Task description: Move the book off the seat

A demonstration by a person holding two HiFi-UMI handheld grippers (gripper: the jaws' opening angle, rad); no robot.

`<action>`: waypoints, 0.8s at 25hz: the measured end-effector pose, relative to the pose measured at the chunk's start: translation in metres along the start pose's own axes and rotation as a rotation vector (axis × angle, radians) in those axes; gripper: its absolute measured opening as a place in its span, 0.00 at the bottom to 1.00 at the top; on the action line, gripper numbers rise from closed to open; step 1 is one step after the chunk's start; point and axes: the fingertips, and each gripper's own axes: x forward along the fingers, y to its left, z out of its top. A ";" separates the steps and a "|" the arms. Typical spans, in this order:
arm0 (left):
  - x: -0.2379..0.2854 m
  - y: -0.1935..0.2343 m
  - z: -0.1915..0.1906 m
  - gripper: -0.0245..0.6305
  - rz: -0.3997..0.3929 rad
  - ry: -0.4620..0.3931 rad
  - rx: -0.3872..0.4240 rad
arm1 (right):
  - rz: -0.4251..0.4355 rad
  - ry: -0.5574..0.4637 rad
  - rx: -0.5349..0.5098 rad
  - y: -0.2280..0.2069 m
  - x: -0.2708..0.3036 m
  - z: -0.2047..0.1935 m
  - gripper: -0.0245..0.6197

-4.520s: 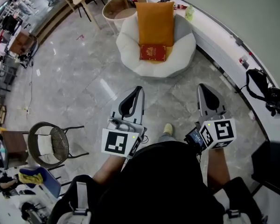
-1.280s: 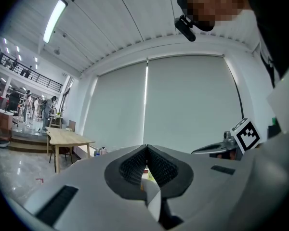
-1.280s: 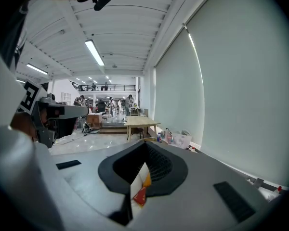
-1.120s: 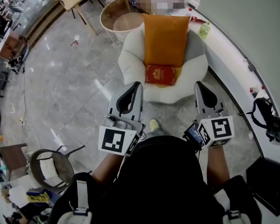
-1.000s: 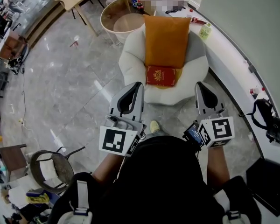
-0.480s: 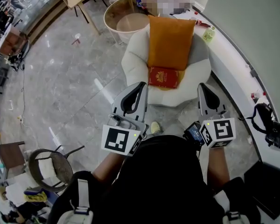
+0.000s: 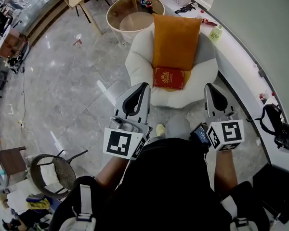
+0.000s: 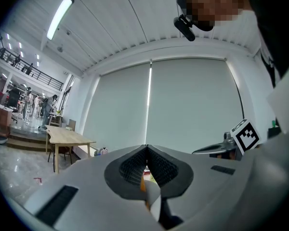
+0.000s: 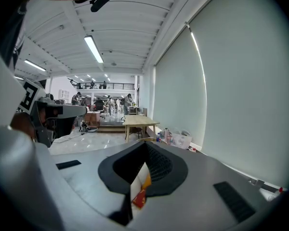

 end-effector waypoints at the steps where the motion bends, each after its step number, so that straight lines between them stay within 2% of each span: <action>1: -0.001 0.000 -0.001 0.05 -0.003 0.001 0.003 | -0.003 0.000 0.000 0.000 -0.001 -0.001 0.05; 8: 0.002 -0.001 0.004 0.05 -0.007 -0.024 0.001 | -0.023 -0.010 -0.008 -0.005 -0.002 0.003 0.05; 20: 0.017 -0.002 0.003 0.05 -0.007 -0.012 -0.005 | -0.029 -0.017 -0.015 -0.018 0.006 0.007 0.05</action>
